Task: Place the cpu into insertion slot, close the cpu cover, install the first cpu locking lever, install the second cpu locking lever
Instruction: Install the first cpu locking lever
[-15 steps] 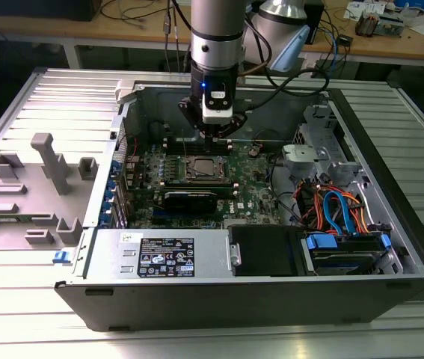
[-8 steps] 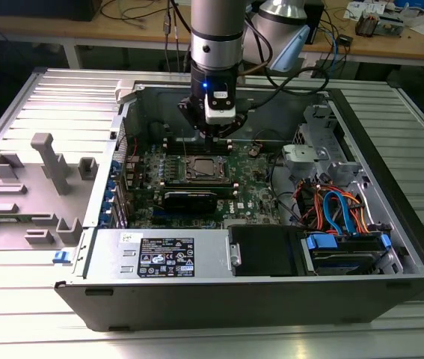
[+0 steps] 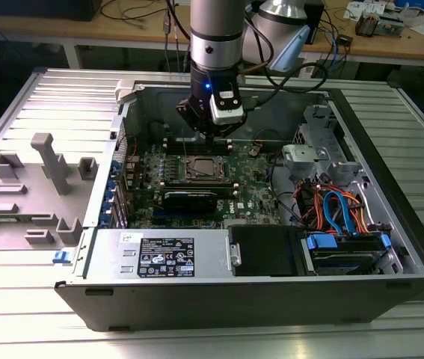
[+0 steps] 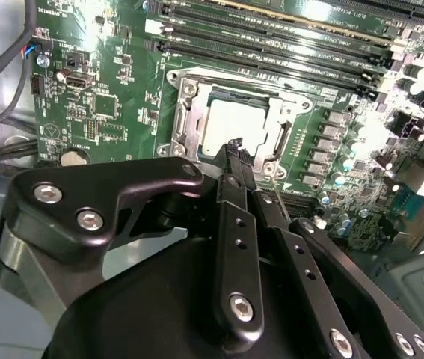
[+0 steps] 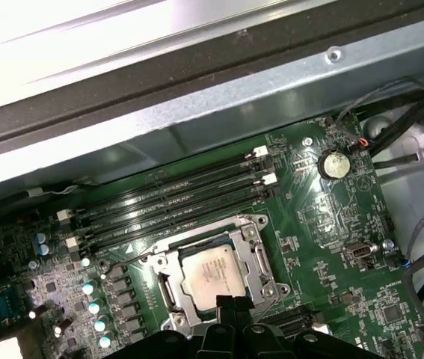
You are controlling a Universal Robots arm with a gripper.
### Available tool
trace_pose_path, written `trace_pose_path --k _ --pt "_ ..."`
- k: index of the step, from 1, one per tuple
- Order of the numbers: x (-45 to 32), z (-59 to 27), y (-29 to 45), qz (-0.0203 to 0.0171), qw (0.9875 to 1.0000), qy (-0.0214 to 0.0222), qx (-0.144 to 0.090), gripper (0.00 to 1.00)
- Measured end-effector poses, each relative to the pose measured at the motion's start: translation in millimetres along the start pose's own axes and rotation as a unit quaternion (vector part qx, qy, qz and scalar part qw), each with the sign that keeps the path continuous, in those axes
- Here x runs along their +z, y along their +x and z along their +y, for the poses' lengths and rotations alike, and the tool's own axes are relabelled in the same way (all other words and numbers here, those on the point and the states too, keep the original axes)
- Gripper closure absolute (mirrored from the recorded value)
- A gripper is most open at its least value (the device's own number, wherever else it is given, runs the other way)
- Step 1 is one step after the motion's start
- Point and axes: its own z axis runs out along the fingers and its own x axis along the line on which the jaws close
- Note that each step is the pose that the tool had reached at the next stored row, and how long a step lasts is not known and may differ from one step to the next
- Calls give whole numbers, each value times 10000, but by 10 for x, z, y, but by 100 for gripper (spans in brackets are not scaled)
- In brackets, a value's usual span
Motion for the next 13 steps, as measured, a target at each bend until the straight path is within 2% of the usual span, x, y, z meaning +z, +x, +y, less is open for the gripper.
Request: trace_pose_path --k 8,11,13 --pt "-1 -21 57 0 10000 -1 -4 89" --pt "-2 -37 108 0 10000 -1 -5 89" --pt "-4 -58 171 0 10000 -1 -28 89"
